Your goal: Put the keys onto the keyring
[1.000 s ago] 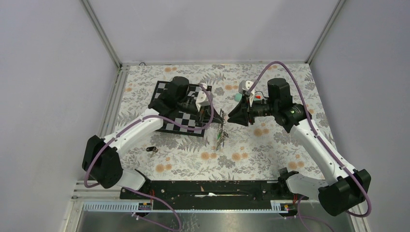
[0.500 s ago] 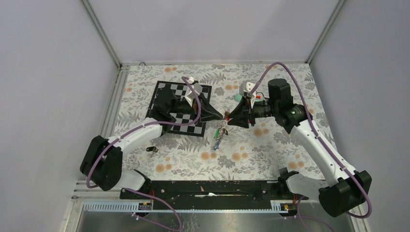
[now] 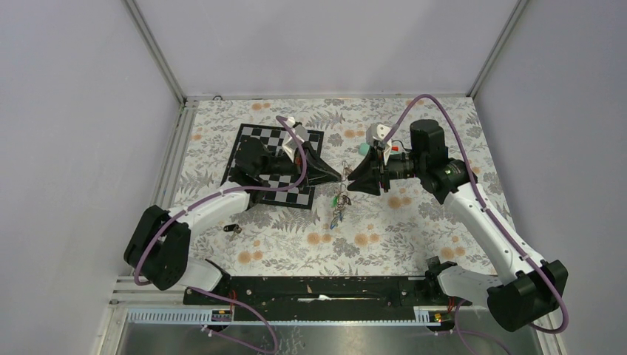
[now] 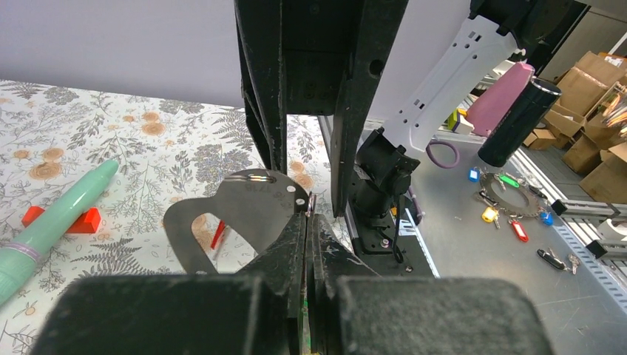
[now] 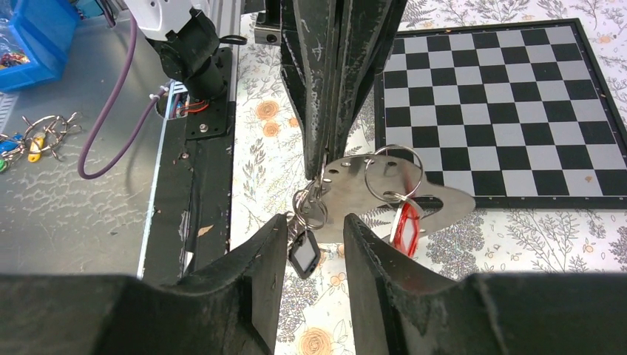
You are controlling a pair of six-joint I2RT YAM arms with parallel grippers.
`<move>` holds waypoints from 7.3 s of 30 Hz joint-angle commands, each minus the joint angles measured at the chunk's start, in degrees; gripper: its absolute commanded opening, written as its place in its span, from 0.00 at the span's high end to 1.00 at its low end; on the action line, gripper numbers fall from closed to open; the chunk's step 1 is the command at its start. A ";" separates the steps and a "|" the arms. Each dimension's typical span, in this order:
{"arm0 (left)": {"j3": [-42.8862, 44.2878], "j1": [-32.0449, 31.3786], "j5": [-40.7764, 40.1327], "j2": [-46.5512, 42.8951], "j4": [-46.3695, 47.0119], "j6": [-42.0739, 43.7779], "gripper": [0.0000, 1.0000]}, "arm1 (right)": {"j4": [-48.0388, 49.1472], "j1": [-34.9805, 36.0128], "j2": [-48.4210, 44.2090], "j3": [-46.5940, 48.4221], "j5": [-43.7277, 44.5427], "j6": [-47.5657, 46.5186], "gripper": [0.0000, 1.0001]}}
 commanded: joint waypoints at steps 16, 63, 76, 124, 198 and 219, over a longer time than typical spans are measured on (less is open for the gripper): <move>-0.23 -0.76 -2.60 0.77 4.39 -0.36 1.00 | 7.52 0.49 2.00 1.50 -3.17 5.94 0.74; 20.98 -3.57 4.29 2.48 -60.73 57.21 0.82 | 3.87 0.57 1.71 -1.22 0.30 1.33 1.00; 22.48 -3.59 3.62 2.51 -61.17 57.01 0.78 | 3.54 0.56 1.85 -2.07 -0.21 0.79 1.00; 16.23 8.27 -8.21 -1.21 -39.51 18.78 1.00 | -11.23 9.18 1.11 -0.13 17.34 -9.98 0.32; 41.10 22.60 -11.76 -1.64 -70.87 32.12 1.00 | -12.99 40.23 89.93 76.05 21.41 -13.18 0.61; 40.71 22.58 -11.19 -1.58 -70.82 31.90 1.00 | -17.27 40.21 85.41 71.84 22.14 -17.22 0.89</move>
